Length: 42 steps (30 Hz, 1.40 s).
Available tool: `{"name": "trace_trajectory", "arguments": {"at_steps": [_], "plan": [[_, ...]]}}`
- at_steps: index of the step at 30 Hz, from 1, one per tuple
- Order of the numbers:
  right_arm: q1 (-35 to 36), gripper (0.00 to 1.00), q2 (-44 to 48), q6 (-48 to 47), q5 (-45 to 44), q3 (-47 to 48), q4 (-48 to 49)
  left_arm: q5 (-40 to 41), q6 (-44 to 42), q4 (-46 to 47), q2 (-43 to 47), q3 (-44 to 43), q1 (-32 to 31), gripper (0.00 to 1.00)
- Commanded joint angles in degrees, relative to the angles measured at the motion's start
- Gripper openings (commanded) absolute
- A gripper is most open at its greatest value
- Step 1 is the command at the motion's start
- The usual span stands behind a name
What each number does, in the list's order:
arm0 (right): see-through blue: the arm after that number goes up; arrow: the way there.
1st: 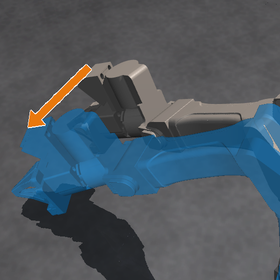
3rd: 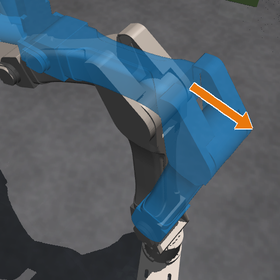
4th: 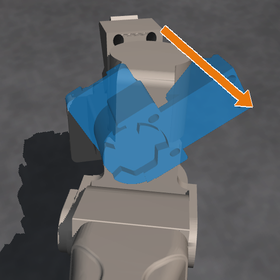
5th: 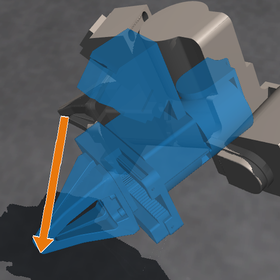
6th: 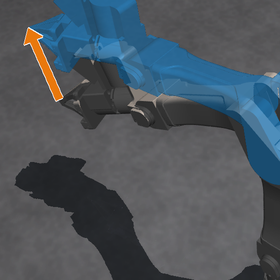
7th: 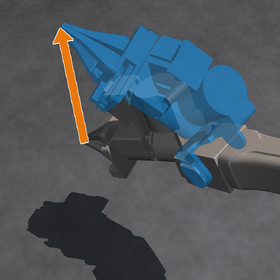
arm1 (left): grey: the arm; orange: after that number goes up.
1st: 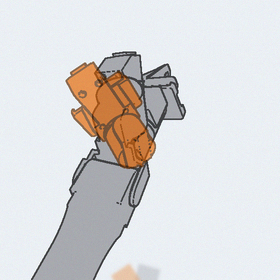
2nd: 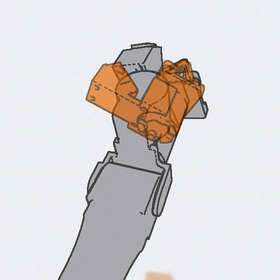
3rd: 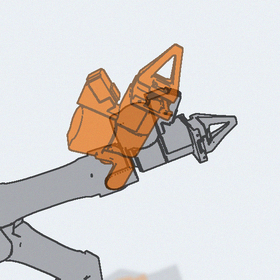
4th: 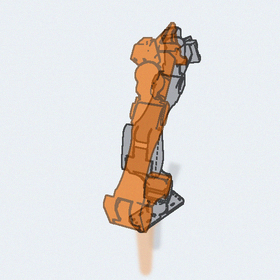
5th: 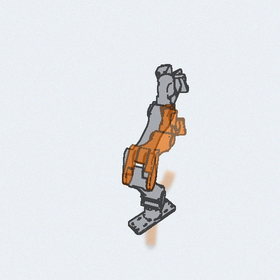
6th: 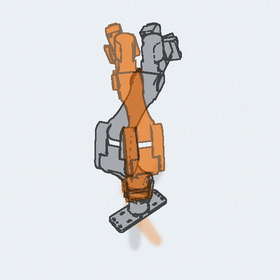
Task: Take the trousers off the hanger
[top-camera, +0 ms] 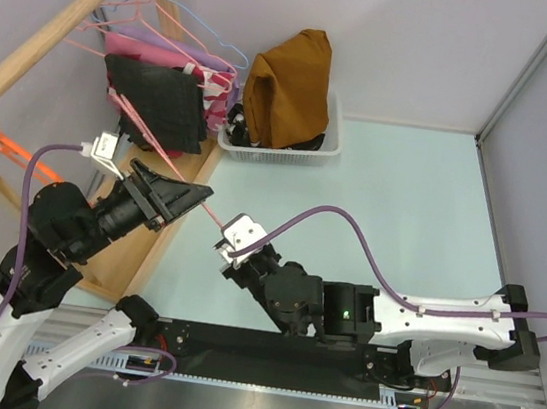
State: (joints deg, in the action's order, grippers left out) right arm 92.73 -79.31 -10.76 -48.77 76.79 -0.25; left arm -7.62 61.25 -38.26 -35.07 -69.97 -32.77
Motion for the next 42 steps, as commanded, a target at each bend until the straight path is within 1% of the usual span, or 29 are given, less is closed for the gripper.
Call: {"name": "trace_trajectory", "arguments": {"at_steps": [1,2,3,6,7,9,10,13,17,19,23,27,30,31,32,35,39,42], "plan": [[-1.76,0.0,5.99,2.67,3.14,-0.85,0.6,-6.0,-5.43,8.19,2.19,1.33,-0.18,0.66],[-2.2,0.0,6.53,2.85,4.12,-1.12,-2.01,-7.66,-6.31,9.59,2.63,1.51,-0.18,0.66],[-2.46,0.0,7.67,2.77,5.43,-1.21,-2.64,-8.46,-7.98,10.3,3.77,1.94,-0.18,0.67],[-5.18,0.0,8.47,3.29,11.23,0.02,-6.42,-11.7,-11.32,12.85,6.58,2.65,-0.18,0.7],[-6.06,0.0,8.56,3.47,14.81,0.54,-7.56,-12.41,-11.85,14.25,7.55,2.82,-0.18,0.71],[-8.43,0.0,8.38,3.47,18.0,2.3,-10.11,-14.26,-13.26,15.75,9.22,3.7,-0.19,0.74],[-9.05,0.0,7.77,3.21,20.88,2.83,-10.82,-14.96,-13.61,16.98,11.06,4.05,-0.27,0.75],[-11.86,0.0,6.19,2.77,25.55,5.73,-12.49,-17.68,-15.37,18.13,13.61,4.76,-0.27,0.75],[-14.76,0.0,1.63,2.07,28.9,9.86,-12.85,-20.85,-16.87,17.96,16.6,6.6,-0.27,0.74],[-15.91,0.0,-0.4,1.72,29.44,12.76,-11.89,-22.26,-17.31,17.7,17.75,7.39,-0.18,0.74],[-16.44,0.0,-5.84,0.48,26.54,18.47,-10.3,-25.15,-19.23,16.55,20.56,9.33,-0.18,0.73],[-16.7,0.0,-14.53,-1.18,23.29,26.99,-11.0,-25.61,-22.22,13.66,22.58,9.16,-0.18,0.73],[-16.88,0.0,-18.24,-1.45,23.54,33.32,-11.26,-24.38,-24.25,10.85,24.16,8.72,-0.18,0.74],[-17.05,0.0,-20.95,-1.28,23.72,35.07,-12.22,-23.77,-24.77,10.06,24.43,8.54,-0.18,0.74],[-17.14,0.0,-22.28,-1.1,23.99,39.35,-13.01,-22.98,-25.65,9.0,24.61,8.1,-0.18,0.74],[-17.23,0.0,-27.73,-0.75,25.13,47.18,-15.56,-20.69,-26.88,6.27,25.49,7.66,-0.18,0.74],[-17.32,0.0,-32.92,-0.4,25.92,54.66,-17.32,-18.23,-28.64,3.55,26.19,6.35,-0.19,0.75],[-17.49,0.0,-36.17,0.04,26.19,58.19,-18.64,-17.87,-30.58,1.27,25.75,4.59,-0.27,0.75]]}}
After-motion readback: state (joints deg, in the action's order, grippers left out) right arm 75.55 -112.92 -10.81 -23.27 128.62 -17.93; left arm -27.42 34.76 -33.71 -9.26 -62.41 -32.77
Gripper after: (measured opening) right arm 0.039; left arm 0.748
